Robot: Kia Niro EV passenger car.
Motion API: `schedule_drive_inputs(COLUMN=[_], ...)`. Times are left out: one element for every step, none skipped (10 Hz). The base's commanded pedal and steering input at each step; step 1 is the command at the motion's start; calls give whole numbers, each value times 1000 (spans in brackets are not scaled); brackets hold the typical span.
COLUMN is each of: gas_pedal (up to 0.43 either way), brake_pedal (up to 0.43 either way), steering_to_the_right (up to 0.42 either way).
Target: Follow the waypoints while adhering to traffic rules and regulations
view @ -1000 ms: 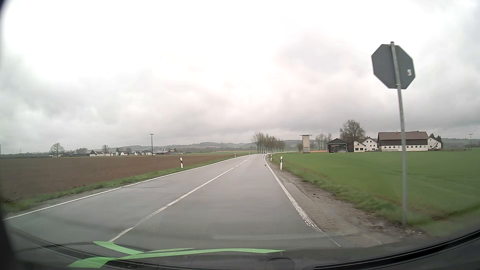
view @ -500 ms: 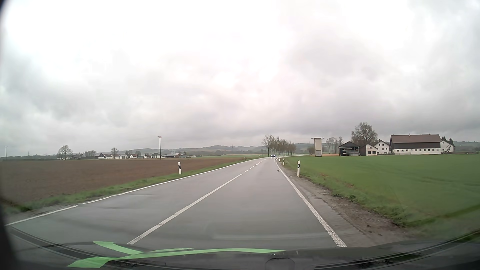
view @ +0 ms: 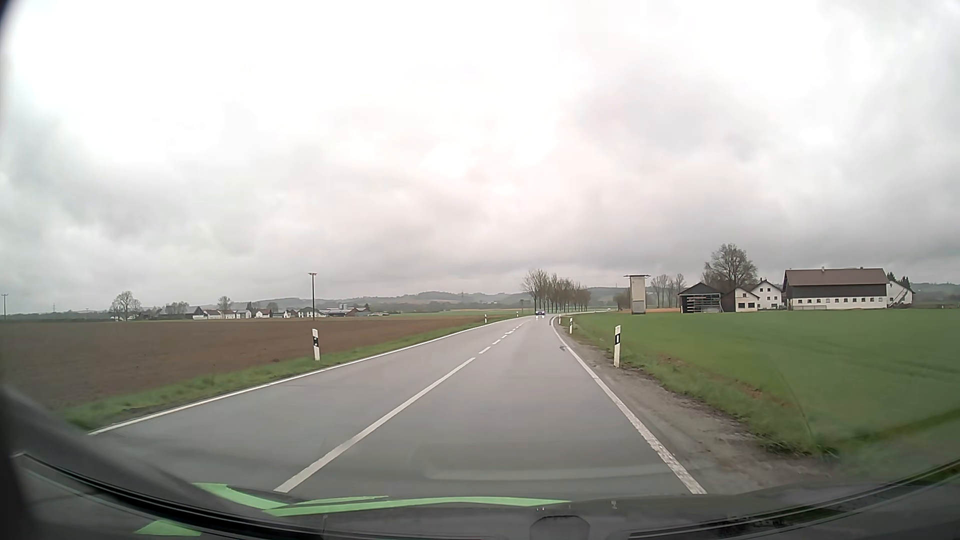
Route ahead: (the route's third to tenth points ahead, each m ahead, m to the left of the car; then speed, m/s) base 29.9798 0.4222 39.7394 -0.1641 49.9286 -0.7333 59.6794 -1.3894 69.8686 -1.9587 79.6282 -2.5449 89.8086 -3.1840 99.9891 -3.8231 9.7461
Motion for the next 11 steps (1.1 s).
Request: schedule_drive_inputs(gas_pedal=[311, 311, 311, 311, 311, 311, 311, 311, 311, 311, 311], brake_pedal=[0, 0, 0, 0, 0, 0, 0, 0, 0, 0, 0], steering_to_the_right=[0, -3, -3, -2, 0, 0, 0, 1, 3, 3, 5])
